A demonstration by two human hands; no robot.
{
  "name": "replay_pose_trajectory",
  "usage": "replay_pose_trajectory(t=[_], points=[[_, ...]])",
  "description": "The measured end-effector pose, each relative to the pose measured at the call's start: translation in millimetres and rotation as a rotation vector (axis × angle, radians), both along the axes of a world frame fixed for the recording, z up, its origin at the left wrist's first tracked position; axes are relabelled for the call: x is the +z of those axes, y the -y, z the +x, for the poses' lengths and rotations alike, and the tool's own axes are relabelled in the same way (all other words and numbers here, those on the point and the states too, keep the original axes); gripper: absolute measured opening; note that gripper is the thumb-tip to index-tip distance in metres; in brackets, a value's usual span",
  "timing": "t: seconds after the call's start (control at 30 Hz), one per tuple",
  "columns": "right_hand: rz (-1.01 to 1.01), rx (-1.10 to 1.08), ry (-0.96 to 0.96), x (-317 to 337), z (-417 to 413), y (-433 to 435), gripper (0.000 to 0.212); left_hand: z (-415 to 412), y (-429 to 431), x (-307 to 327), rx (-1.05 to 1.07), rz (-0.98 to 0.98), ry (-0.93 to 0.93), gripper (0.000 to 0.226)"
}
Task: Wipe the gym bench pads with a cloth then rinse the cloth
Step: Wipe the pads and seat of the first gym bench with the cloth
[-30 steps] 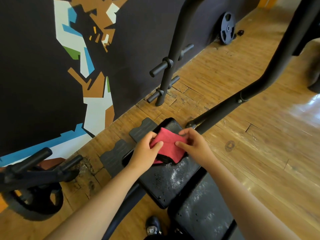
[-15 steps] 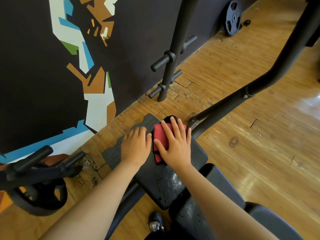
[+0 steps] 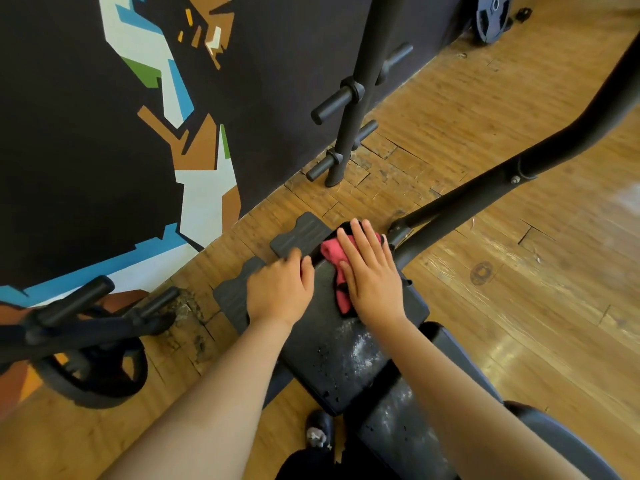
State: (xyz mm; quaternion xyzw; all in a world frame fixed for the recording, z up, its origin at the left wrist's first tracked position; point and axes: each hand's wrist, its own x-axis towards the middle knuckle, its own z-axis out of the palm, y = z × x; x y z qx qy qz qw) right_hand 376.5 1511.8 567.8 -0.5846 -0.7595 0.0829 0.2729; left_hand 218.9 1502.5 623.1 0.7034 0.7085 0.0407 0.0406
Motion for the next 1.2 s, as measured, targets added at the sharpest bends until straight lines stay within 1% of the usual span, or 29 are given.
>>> replay_pose_trajectory(t=[0.1,0.17,0.27,0.33,0.43,0.57,0.67,0.8,0.97,1.03,1.1,1.2], points=[[-0.079,-0.093,-0.160,4,-21,15,0.047,0,1,1,-0.008,-0.001,0.009,0.035],[-0.081,-0.061,-0.196,2,-35,34,0.046,1,1,2,-0.010,-0.011,0.012,0.034],[-0.044,0.045,-0.117,-4,-26,42,0.046,1,1,4,-0.010,-0.002,-0.004,0.033],[-0.033,0.029,-0.077,-7,-12,29,0.049,1,2,4,-0.010,0.001,-0.006,0.034],[-0.065,-0.072,-0.107,0,0,11,0.045,1,2,2,-0.013,0.018,-0.007,0.033],[-0.074,-0.081,-0.084,7,-18,20,0.052,1,2,3,-0.009,0.019,-0.008,0.034],[-0.056,-0.114,-0.086,4,-26,19,0.048,1,1,4,-0.001,0.023,-0.006,0.035],[-0.027,-0.058,-0.097,-3,-10,7,0.047,2,2,2,-0.008,0.047,-0.008,0.033],[-0.048,-0.081,-0.182,-3,-16,12,0.048,0,2,-1,-0.014,0.058,-0.015,0.034],[-0.042,-0.027,-0.175,-6,-23,28,0.047,-1,1,-1,-0.019,0.052,-0.010,0.035],[0.004,0.039,-0.144,-11,-22,38,0.047,0,1,-2,-0.020,0.045,-0.009,0.036],[0.003,0.033,-0.148,-12,-14,25,0.048,1,0,-2,-0.015,0.040,-0.015,0.036]])
